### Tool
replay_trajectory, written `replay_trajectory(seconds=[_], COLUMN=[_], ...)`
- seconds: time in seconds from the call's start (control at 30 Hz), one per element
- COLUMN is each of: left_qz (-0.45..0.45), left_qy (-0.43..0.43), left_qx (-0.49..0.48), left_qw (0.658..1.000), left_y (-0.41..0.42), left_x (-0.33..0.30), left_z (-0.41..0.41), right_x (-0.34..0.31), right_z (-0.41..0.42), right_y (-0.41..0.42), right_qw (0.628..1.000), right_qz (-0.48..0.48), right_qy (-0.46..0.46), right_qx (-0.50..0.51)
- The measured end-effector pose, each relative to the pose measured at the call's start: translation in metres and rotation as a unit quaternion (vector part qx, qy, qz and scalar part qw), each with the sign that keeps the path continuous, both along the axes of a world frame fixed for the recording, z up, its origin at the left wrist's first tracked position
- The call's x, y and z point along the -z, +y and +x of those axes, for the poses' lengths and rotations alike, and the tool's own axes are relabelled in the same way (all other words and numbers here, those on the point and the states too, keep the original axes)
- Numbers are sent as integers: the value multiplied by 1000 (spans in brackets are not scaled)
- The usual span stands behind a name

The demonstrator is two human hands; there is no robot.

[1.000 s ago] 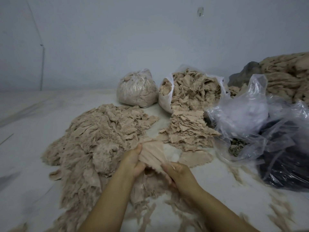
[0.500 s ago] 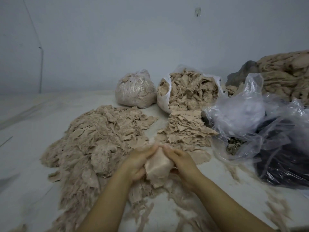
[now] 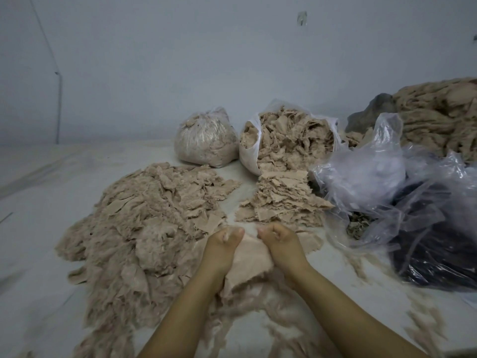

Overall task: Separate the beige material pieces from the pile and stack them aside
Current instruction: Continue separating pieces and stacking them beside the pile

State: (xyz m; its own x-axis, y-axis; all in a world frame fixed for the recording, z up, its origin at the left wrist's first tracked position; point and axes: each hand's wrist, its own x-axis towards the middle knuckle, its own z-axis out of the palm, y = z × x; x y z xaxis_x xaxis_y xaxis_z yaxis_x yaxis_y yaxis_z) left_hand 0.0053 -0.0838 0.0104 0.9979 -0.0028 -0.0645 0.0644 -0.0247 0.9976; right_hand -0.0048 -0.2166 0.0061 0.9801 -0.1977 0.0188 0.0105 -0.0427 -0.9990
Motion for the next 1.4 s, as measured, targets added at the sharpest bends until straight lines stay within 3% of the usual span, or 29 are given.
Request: replay_trajectory(seconds=[0.1,0.17,0.2,0.27,0.37,0.53,0.63,0.77,1.0,1.27,1.4], left_qz=[17,55,71,89,87,16,-12,88,207,267,346], left_qy=[8,7,4,-11,-43,-4,59,-21,-108,-188,-181], left_qx=[-16,-22,-20,13,114,131,92,34,-46,4,4], left_qw=[1000,998,997,996,989,991,994,995,971,945,920], left_y=[15,23,24,22,10,7,8,7,-2,15,39], left_x=[-5,-7,-8,-8,-7,0,11,13,15,13,6], left_z=[5,9,10,12,9,9,8,16,30,29,33], right_x=[3,1,-2,-5,-5,9,11,12,9,15,20], right_z=[3,-3,-7,-11,-6,7,13,18,10,29,37], right_y=[-23,-35,-36,-29,-12,4,0,-12,-5,-34,-56], right_qw=[999,986,959,939,974,995,993,986,975,966,960], right_qz=[-6,-95,-144,-160,-80,-71,-63,-50,-104,-107,-193], right_qy=[-16,36,70,82,27,-70,-84,-85,-165,-120,-57], right_qx=[36,-132,-232,-292,-210,-20,48,138,110,204,196])
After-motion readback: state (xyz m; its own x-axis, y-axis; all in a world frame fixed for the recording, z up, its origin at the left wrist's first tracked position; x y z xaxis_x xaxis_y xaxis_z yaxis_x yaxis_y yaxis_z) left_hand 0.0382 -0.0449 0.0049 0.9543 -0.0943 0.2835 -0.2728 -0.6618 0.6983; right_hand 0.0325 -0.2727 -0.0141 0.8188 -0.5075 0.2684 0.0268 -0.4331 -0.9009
